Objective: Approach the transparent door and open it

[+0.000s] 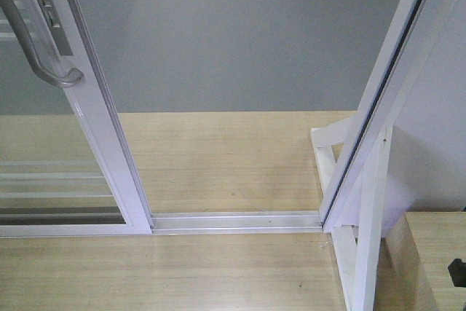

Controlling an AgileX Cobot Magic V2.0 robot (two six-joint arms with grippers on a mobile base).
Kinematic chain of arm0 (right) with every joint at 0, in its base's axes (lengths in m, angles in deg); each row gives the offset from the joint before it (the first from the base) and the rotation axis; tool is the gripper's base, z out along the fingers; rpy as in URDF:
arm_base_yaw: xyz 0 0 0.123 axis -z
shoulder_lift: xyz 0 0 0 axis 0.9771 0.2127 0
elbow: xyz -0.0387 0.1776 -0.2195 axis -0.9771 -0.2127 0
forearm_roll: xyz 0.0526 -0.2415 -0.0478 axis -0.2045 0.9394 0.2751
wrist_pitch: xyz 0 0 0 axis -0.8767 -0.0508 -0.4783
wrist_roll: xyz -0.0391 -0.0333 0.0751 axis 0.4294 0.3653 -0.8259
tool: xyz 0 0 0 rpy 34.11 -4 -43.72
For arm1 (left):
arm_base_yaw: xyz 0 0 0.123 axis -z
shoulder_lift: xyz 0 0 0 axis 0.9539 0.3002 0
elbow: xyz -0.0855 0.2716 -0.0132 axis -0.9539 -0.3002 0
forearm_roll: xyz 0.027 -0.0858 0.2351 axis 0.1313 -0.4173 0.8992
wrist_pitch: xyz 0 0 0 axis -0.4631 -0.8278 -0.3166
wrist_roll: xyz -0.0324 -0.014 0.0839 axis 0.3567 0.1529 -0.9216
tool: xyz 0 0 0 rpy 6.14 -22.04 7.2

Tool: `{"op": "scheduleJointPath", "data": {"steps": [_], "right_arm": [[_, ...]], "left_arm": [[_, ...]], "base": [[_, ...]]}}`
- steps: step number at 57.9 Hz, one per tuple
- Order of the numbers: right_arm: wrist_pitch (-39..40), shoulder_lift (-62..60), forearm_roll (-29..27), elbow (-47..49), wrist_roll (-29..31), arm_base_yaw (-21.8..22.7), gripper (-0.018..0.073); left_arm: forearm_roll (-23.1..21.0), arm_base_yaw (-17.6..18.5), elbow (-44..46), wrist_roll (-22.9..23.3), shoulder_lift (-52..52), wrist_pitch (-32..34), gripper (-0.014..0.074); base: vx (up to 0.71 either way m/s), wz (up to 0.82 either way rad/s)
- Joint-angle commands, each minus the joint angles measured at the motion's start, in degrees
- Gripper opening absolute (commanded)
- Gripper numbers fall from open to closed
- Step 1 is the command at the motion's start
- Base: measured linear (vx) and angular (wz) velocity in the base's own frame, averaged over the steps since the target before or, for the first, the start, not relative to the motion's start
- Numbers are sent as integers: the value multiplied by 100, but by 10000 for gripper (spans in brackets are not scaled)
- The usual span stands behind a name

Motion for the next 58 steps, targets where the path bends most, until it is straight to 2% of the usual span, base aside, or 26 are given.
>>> {"op": "scheduleJointPath", "data": {"steps": [1, 58], "right_arm": [[429, -96, -55, -27, -22, 34, -9], [414, -96, -54, -27, -22, 34, -9]], "left_arm": [[-60, 19, -73, -1, -27, 454, -6], [-60, 19, -73, -1, -27, 454, -6]], "base": [[0, 0], [0, 0]]}}
